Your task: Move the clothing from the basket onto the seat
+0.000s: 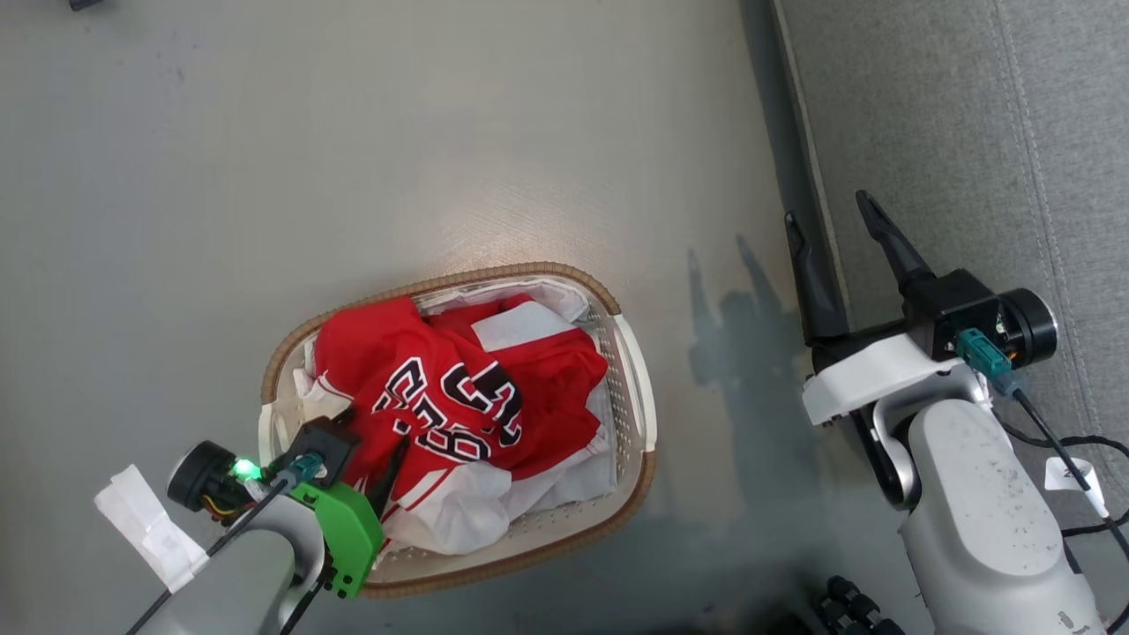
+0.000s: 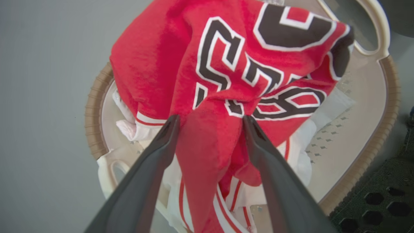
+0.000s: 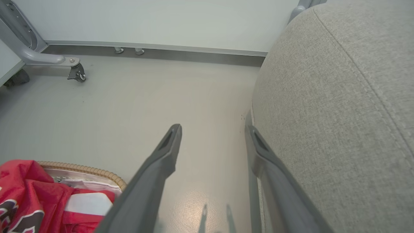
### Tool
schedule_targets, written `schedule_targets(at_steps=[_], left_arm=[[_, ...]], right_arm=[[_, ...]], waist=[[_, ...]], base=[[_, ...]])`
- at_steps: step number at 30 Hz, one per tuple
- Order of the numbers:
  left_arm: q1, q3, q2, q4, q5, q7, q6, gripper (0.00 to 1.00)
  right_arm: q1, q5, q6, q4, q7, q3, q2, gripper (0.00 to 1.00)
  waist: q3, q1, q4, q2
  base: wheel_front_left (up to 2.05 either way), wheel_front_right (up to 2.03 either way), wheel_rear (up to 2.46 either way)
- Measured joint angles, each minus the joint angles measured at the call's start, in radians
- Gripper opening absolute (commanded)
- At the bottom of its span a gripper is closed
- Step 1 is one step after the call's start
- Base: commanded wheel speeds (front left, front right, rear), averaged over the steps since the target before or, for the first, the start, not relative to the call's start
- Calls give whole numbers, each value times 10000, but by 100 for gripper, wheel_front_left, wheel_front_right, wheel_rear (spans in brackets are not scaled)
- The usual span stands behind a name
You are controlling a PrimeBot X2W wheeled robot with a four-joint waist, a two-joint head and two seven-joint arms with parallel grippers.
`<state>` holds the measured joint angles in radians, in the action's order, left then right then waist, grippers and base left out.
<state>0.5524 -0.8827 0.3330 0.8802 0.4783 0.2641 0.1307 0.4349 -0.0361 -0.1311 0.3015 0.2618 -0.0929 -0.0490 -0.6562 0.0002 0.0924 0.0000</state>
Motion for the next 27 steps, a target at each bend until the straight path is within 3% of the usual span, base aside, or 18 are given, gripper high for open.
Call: schedule_targets(at_steps=[19, 20, 21, 27], left_arm=[[1412, -1175, -234, 621, -4, 0, 0, 100], [1411, -1193, -263, 627, 109, 0, 0, 33], [1406, -1191, -267, 619, 209, 0, 0, 0], [1227, -1035, -138, 234, 453, 0, 0, 0]], right_arm=[[314, -165, 0, -535, 0, -194, 2, 100], [314, -249, 0, -539, 0, -194, 4, 100], [314, -280, 0, -539, 0, -188, 0, 100], [312, -516, 0, -403, 0, -265, 0, 100]], waist=[[-1471, -1, 229, 0], [-1496, 0, 279, 0], [-1503, -1, 326, 0], [-1212, -1, 433, 0]], base=[[0, 0, 0], [0, 0, 0], [0, 0, 0], [0, 0, 0]])
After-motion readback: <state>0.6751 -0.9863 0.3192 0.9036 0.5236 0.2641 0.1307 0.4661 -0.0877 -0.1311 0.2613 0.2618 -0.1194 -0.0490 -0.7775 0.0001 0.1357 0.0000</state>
